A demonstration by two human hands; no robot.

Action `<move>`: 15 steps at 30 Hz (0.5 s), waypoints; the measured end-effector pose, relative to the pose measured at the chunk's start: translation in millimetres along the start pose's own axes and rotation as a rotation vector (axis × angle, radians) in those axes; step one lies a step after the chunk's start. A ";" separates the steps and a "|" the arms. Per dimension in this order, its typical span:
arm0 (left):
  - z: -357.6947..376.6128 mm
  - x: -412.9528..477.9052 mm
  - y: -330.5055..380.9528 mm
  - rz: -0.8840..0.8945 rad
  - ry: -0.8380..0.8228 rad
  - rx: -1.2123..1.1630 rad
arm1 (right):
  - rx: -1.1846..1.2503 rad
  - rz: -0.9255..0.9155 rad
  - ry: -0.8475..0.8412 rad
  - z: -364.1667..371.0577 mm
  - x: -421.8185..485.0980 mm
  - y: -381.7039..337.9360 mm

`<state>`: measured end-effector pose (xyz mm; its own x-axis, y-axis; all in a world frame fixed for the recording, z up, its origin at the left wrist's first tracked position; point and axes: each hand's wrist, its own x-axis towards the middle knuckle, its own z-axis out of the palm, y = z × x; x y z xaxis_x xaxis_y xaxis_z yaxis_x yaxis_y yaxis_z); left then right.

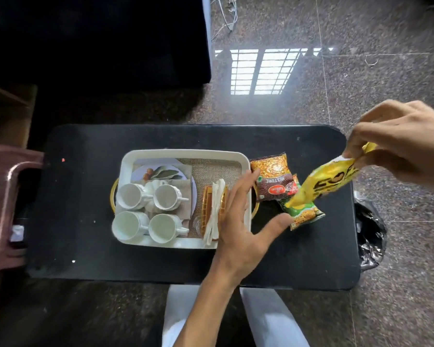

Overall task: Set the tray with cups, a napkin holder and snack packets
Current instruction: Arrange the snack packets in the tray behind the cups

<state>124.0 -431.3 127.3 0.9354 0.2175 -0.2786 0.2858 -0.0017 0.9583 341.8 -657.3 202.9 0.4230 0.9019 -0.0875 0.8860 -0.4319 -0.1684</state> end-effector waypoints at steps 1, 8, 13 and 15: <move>-7.9 4.4 2.3 0.044 -0.015 0.068 | 0.058 0.020 0.031 -7.4 10.9 -13.6; -100.6 43.7 12.7 0.089 0.004 0.189 | 0.364 0.170 0.068 -37.3 115.6 -105.7; -179.5 58.5 6.4 0.097 0.054 0.185 | 0.532 0.239 0.154 -19.3 189.1 -143.5; -205.3 62.7 3.5 0.103 0.083 0.146 | 0.689 0.264 0.219 -8.3 212.8 -152.5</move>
<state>140.9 -217.3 126.2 0.9428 0.2883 -0.1676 0.2222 -0.1682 0.9604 298.3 -399.5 218.1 0.6955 0.7181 -0.0258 0.4622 -0.4746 -0.7491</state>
